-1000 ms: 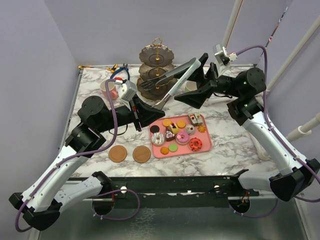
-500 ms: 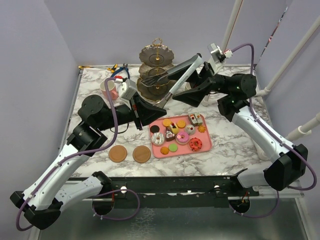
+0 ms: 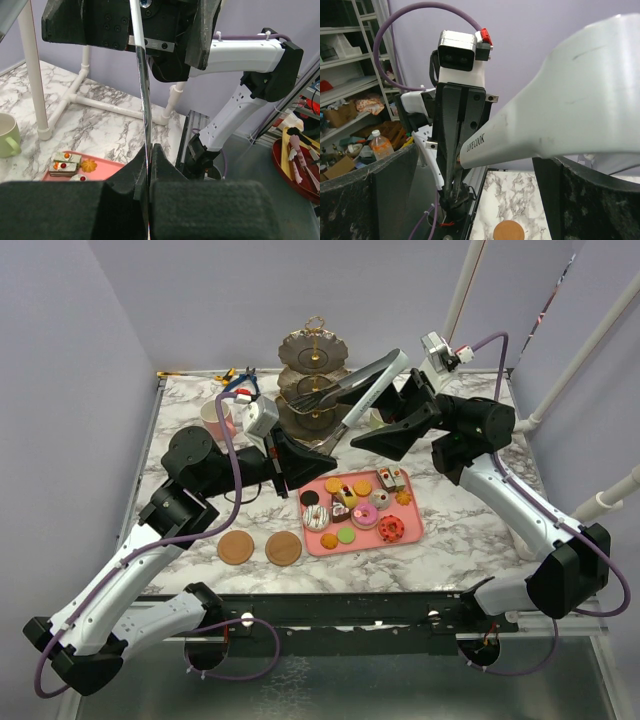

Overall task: Serve the afternoon tea
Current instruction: Pick up the clamp from the tray.

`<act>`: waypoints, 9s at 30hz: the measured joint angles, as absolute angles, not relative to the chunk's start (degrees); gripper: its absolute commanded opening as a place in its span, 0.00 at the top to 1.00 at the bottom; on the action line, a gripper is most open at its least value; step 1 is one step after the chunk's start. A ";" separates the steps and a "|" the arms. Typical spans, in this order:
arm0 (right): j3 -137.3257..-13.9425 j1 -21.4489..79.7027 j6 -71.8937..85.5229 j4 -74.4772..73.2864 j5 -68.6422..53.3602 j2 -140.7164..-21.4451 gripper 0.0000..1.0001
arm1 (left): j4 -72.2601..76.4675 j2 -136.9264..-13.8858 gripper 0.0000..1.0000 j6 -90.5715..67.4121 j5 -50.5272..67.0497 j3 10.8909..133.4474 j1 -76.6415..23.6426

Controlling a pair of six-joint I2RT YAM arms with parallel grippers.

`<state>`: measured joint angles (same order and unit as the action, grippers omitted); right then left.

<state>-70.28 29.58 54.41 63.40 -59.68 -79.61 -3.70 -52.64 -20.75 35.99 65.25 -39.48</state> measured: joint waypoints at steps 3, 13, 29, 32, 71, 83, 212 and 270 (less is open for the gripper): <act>-70.28 29.87 53.95 63.33 -59.66 -79.72 0.00 | -3.42 -52.77 1.00 -20.64 36.07 65.25 -39.48; -70.28 31.88 52.47 62.08 -59.66 -80.58 0.04 | -3.05 -52.86 1.00 -16.75 36.21 65.25 -39.48; -69.67 31.83 25.32 31.40 -46.28 -66.32 0.00 | -3.51 -51.11 1.00 -8.84 33.95 65.23 -39.48; -69.67 31.77 22.24 30.50 -44.05 -64.45 0.00 | -3.51 -50.89 1.00 -8.82 33.95 65.25 -39.48; -78.98 28.14 31.81 37.93 -59.68 -75.99 0.00 | -5.82 -50.19 1.00 -9.58 36.77 65.45 -39.48; -79.11 29.61 31.35 40.14 -59.68 -77.25 0.07 | -5.80 -50.96 1.00 -9.23 36.84 66.11 -39.48; -83.40 32.91 1.02 6.66 -52.51 -67.94 0.00 | -14.20 -52.97 1.00 1.45 36.88 69.32 -39.59; -87.11 32.77 16.21 18.33 -66.57 -79.61 0.22 | -14.72 -54.85 1.00 -3.01 40.93 70.00 -39.48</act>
<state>-87.11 32.77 16.21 18.33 -66.57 -79.61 -14.72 -54.85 -3.01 40.93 70.00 -39.48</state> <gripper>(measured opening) 0.803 0.006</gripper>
